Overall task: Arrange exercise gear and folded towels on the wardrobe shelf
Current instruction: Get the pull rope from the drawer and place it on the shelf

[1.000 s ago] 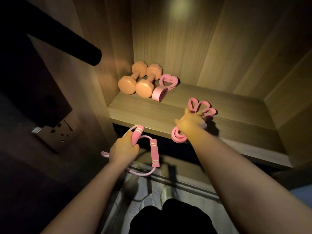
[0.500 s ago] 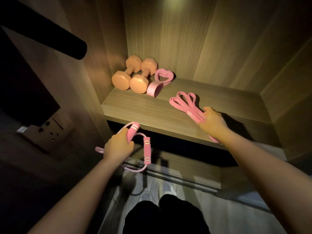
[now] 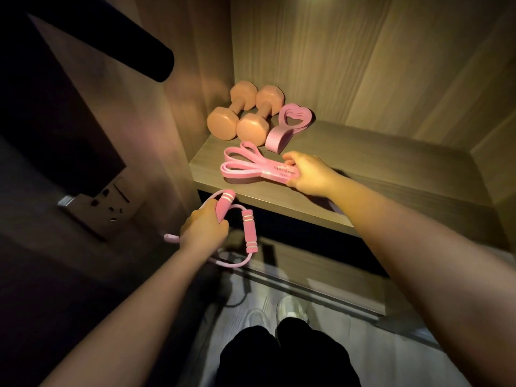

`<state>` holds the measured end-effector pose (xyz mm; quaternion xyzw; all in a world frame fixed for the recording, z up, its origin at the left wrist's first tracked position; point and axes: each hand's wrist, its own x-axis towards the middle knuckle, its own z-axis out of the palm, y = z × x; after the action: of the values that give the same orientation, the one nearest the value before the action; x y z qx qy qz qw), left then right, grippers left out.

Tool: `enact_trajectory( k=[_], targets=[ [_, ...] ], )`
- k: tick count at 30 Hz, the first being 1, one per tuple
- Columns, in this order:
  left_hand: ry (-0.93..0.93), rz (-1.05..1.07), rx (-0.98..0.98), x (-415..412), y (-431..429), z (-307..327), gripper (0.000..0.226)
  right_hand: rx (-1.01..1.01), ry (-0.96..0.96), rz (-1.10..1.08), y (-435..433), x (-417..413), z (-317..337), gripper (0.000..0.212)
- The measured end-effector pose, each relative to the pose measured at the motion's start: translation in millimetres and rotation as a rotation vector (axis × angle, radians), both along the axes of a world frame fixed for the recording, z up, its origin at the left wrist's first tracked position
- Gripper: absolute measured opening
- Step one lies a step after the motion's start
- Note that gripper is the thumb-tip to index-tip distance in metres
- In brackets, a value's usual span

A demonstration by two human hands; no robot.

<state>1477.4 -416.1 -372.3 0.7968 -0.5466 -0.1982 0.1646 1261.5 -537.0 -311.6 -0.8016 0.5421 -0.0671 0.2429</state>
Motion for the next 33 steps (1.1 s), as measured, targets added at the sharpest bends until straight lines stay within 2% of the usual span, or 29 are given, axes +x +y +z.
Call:
enact_trajectory(
  k=[3, 11, 14, 18, 21, 25, 33],
  targets=[
    [0.022, 0.008, -0.001, -0.5, -4.3, -5.0, 0.043, -0.002, -0.015, 0.019, -15.0, 22.2, -3.9, 0.067],
    [0.003, -0.012, 0.03, 2.6, -13.9, -10.4, 0.019, -0.044, 0.012, 0.089, -40.4, 69.7, -13.9, 0.066],
    [-0.01, -0.044, 0.024, 5.1, -15.0, -9.9, 0.022, -0.089, 0.05, 0.083, -42.6, 80.6, -16.1, 0.059],
    [-0.025, -0.066, 0.037, 7.2, -16.9, -6.8, 0.02, -0.15, 0.105, 0.082, -40.5, 89.7, -21.6, 0.037],
    [-0.033, -0.071, 0.058, 8.2, -16.8, -3.3, 0.015, -0.184, 0.085, 0.09, -38.3, 92.7, -23.6, 0.039],
    [-0.026, -0.07, 0.082, 9.2, -16.3, 0.9, 0.014, -0.228, 0.057, 0.047, -37.0, 92.8, -27.9, 0.031],
    [-0.033, -0.062, 0.101, 11.1, -16.5, 5.7, 0.02, -0.257, 0.078, 0.057, -32.1, 108.8, -27.5, 0.029]
  ],
)
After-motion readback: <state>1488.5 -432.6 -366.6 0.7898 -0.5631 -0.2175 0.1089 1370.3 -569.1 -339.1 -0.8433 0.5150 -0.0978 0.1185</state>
